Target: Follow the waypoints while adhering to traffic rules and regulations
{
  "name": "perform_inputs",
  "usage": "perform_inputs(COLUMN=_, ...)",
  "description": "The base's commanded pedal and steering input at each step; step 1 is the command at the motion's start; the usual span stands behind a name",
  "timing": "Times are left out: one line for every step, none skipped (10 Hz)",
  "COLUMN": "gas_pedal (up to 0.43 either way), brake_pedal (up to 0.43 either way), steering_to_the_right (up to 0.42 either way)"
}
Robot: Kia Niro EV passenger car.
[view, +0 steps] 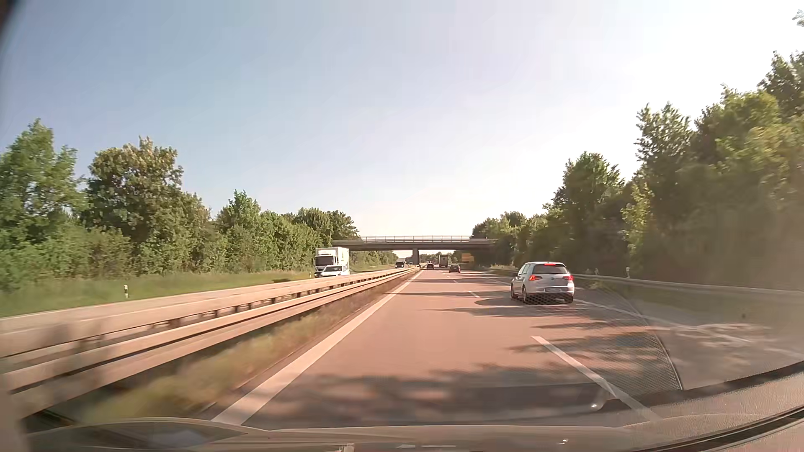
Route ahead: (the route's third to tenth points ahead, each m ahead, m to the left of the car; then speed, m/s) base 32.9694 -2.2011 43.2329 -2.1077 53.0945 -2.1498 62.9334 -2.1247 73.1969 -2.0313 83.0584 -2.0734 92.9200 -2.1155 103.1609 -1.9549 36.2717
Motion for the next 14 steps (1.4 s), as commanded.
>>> perform_inputs(gas_pedal=0.441, brake_pedal=0.012, steering_to_the_right=0.001)
perform_inputs(gas_pedal=0.441, brake_pedal=0.012, steering_to_the_right=0.000)
perform_inputs(gas_pedal=0.441, brake_pedal=0.012, steering_to_the_right=0.000)
perform_inputs(gas_pedal=0.441, brake_pedal=0.012, steering_to_the_right=0.001)
perform_inputs(gas_pedal=0.441, brake_pedal=0.012, steering_to_the_right=0.000)
perform_inputs(gas_pedal=0.441, brake_pedal=0.012, steering_to_the_right=0.000)
perform_inputs(gas_pedal=0.441, brake_pedal=0.012, steering_to_the_right=0.000)
perform_inputs(gas_pedal=0.441, brake_pedal=0.012, steering_to_the_right=0.000)
perform_inputs(gas_pedal=0.441, brake_pedal=0.012, steering_to_the_right=-0.001)
perform_inputs(gas_pedal=0.441, brake_pedal=0.012, steering_to_the_right=-0.001)
perform_inputs(gas_pedal=0.441, brake_pedal=0.012, steering_to_the_right=-0.002)
perform_inputs(gas_pedal=0.441, brake_pedal=0.012, steering_to_the_right=-0.003)
perform_inputs(gas_pedal=0.441, brake_pedal=0.012, steering_to_the_right=-0.003)
perform_inputs(gas_pedal=0.441, brake_pedal=0.012, steering_to_the_right=-0.003)
